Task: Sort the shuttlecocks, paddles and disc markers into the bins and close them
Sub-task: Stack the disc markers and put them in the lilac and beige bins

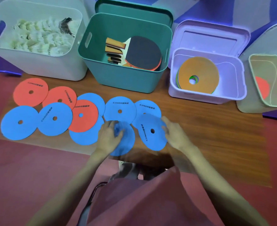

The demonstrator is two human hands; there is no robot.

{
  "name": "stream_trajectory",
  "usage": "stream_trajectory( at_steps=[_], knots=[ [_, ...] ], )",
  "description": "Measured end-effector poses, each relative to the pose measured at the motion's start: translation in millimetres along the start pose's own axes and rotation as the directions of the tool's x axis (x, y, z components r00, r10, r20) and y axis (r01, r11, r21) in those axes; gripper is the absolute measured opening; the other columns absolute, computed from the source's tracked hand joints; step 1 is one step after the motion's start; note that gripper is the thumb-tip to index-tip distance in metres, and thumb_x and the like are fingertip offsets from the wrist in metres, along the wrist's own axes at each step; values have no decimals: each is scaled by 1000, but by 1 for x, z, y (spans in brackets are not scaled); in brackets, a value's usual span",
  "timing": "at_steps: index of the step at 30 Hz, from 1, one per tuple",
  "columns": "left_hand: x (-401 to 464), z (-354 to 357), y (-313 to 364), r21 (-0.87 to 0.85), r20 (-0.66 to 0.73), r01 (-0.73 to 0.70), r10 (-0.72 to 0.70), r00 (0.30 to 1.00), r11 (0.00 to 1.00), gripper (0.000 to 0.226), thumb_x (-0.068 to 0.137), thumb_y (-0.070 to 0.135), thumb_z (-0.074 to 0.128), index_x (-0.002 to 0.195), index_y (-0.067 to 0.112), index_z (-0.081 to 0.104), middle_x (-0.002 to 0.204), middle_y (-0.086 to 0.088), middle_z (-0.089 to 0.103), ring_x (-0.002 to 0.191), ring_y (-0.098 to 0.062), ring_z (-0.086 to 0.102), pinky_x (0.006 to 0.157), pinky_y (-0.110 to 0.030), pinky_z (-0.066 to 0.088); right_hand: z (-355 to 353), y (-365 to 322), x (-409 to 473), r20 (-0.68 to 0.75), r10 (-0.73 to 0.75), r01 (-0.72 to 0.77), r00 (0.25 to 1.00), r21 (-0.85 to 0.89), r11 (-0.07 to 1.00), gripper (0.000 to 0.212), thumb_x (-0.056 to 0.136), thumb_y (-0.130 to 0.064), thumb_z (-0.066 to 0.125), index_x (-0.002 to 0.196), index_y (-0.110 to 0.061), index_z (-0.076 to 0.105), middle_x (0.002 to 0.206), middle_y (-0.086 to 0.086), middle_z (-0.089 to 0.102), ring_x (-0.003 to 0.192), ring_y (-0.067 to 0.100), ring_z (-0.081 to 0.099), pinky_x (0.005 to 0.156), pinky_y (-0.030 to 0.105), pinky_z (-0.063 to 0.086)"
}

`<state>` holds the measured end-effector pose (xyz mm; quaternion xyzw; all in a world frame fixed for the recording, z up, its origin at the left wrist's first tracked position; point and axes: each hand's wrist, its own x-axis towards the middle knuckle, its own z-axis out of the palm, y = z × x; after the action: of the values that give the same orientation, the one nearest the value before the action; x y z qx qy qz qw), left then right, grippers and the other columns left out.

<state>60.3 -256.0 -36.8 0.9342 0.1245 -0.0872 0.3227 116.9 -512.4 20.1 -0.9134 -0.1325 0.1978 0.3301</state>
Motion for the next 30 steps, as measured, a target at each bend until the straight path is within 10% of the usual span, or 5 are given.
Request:
stream_trajectory(
  at_steps=[7, 11, 17, 23, 30],
  knots=[
    [8, -28, 29, -807, 341, 357, -123, 932, 471, 49, 75, 59, 67, 104, 19, 67, 91, -12, 60, 80, -36, 52, 59, -46, 38, -8, -34, 8, -23, 25, -8, 999, 544, 839, 25, 96, 6, 42, 95, -18, 49, 66, -22, 59, 57, -8, 53, 53, 5, 38],
    [6, -43, 16, -916, 377, 380, -51, 925, 131, 46, 92, 29, 58, 131, 4, 53, 132, -16, 56, 119, -35, 54, 97, -47, 44, 24, -58, 19, 47, 120, -122, 992, 645, 754, 17, 98, 0, 44, 113, -6, 50, 58, -10, 58, 41, 1, 47, 40, 14, 36],
    [-8, -75, -23, -947, 315, 320, -156, 936, 13, 39, 100, 21, 45, 137, 8, 48, 136, -13, 55, 126, -30, 53, 103, -48, 44, 78, -71, 46, 102, 264, -276, 959, 540, 795, 21, 98, -23, 49, 90, -4, 56, 67, 7, 59, 53, 13, 55, 48, 25, 43],
    [-18, -99, -52, -966, 234, 257, -299, 925, 39, 40, 100, 33, 43, 134, 14, 52, 131, -6, 60, 120, -24, 58, 94, -45, 52, 122, -46, 61, 21, 428, -428, 903, -33, 903, 28, 90, -23, 60, 69, -10, 45, 84, 12, 51, 86, 27, 55, 63, 29, 30],
    [-20, -109, -67, -971, 209, 238, -360, 909, 36, 50, 96, 45, 43, 137, 16, 49, 132, -4, 60, 120, -23, 58, 94, -42, 52, 149, -63, 60, -1, 541, -523, 841, -263, 811, 79, 74, -42, 77, 126, 1, 36, 127, 20, 39, 116, 34, 45, 93, 37, 45]
  ],
)
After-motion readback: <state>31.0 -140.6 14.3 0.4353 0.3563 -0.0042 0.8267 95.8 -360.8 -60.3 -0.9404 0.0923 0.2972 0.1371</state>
